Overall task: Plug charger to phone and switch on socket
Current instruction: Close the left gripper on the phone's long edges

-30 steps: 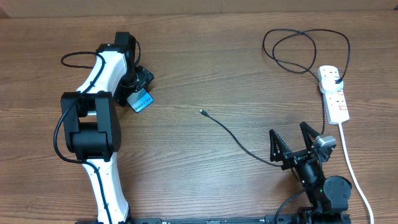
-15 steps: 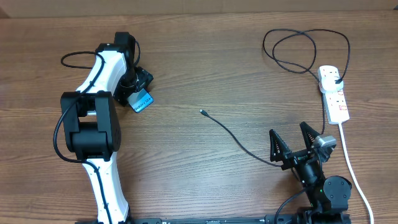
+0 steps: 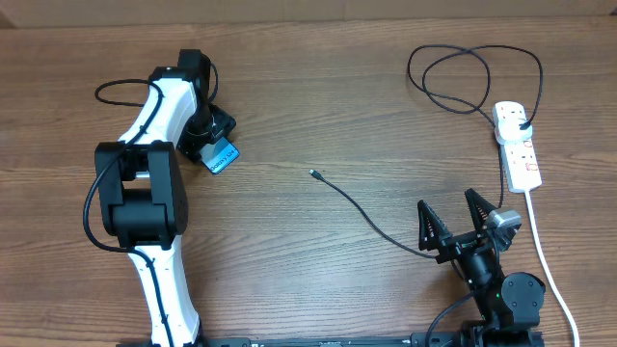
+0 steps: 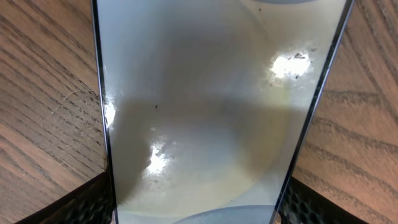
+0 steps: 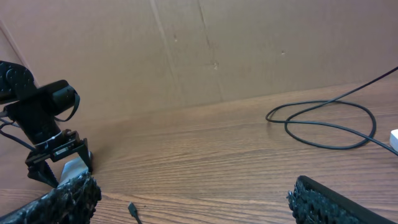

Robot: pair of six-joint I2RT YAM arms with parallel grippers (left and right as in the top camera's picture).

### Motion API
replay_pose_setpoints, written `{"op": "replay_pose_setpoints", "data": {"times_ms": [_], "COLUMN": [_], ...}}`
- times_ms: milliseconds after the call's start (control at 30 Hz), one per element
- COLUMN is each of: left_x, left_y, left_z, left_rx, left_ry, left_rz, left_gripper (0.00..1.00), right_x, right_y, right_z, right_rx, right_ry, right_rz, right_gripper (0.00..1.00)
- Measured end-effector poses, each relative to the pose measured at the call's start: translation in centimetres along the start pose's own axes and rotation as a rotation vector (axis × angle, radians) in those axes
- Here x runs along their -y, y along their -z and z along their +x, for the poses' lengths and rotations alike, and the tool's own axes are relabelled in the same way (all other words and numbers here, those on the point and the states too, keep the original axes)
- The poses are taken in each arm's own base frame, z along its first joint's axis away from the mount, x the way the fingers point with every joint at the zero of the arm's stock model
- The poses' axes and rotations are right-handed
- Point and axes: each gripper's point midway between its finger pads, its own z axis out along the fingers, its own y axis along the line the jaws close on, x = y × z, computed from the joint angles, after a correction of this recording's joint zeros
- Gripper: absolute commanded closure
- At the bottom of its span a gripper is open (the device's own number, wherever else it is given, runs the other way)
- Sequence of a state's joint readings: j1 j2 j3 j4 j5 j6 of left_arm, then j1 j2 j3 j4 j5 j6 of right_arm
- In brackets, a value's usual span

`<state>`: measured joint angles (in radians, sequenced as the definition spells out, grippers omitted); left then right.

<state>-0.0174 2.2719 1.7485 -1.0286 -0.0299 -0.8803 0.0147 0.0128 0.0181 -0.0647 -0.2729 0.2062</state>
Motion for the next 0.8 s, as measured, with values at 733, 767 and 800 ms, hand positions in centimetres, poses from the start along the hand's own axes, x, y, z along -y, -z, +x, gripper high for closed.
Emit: {"op": "replay_pose_setpoints", "data": {"times_ms": [733, 767, 800], "left_x": [0.0, -0.01, -0.01], "left_y": [0.0, 0.0, 0.0], "left_z": [0.0, -0.01, -0.01], "left_rx": [0.0, 0.0, 0.0], "left_ry": [0.0, 0.0, 0.0], "left_rz": [0.0, 0.0, 0.0], "left_gripper": [0.38, 0.39, 0.4], "right_x": [0.0, 0.0, 0.0], "right_y": [0.0, 0.0, 0.0], "right_z": [-0.01, -0.02, -0.01], "right_rx": [0.0, 0.001, 0.0], "right_ry": [0.0, 0.0, 0.0], "right_rz": [0.0, 0.0, 0.0], "right_gripper": [0.0, 0.0, 0.0]}}
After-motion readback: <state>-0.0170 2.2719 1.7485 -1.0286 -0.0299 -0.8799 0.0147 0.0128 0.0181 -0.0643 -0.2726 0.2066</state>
